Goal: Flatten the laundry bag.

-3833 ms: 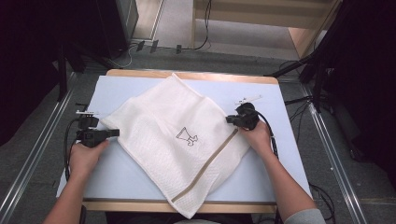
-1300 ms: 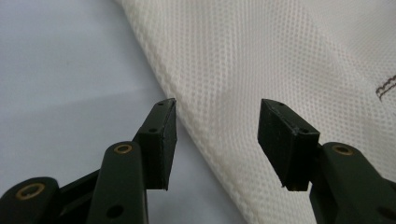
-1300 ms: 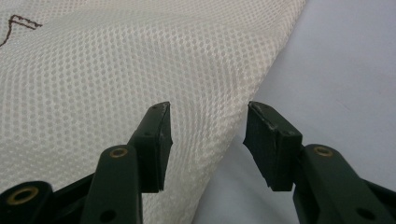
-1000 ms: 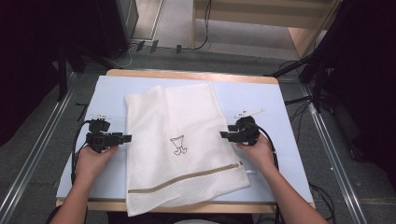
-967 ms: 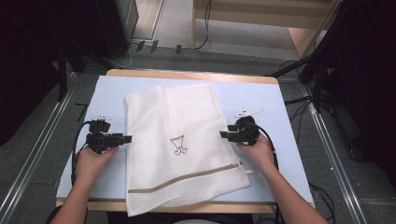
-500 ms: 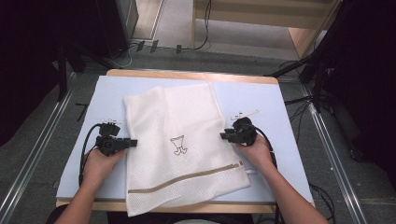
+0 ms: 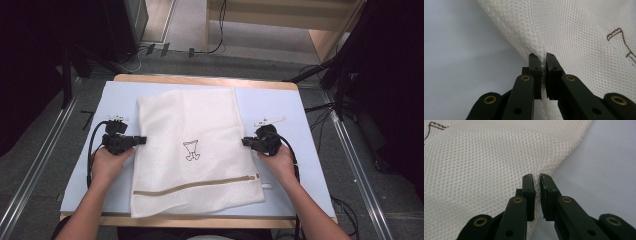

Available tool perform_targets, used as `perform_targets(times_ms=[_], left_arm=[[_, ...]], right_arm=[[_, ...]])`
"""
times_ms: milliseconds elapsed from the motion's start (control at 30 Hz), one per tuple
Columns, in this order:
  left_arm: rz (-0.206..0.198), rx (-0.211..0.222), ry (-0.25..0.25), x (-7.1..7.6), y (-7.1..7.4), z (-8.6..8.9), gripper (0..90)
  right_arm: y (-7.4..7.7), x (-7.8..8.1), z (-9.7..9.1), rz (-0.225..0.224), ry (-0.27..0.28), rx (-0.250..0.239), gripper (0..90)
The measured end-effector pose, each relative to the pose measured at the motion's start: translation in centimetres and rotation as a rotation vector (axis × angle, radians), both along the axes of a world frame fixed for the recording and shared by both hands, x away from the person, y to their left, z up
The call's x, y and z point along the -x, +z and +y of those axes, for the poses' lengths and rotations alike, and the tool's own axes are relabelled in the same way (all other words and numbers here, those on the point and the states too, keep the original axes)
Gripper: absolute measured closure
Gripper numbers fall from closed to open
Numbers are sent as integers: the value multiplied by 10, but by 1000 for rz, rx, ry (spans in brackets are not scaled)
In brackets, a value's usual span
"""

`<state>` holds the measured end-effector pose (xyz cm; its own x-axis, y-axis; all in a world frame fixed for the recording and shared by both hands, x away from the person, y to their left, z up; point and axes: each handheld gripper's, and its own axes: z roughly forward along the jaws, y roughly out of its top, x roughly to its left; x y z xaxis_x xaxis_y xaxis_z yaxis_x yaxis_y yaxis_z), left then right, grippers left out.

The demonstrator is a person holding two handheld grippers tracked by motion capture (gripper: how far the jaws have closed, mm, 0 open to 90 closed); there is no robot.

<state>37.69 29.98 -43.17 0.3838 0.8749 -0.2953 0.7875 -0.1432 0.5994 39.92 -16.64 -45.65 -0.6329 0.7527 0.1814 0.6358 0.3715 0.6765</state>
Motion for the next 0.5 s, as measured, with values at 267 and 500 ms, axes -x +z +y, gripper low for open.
perform_targets(times_ms=[267, 500], left_arm=[[2, 23, 30, -43, -5, 4, 865], [9, 36, 36, -71, -11, 4, 863]], right_arm=[[-8, -13, 11, -17, -36, 46, 844], [-10, -25, 0, -19, -79, -25, 828]])
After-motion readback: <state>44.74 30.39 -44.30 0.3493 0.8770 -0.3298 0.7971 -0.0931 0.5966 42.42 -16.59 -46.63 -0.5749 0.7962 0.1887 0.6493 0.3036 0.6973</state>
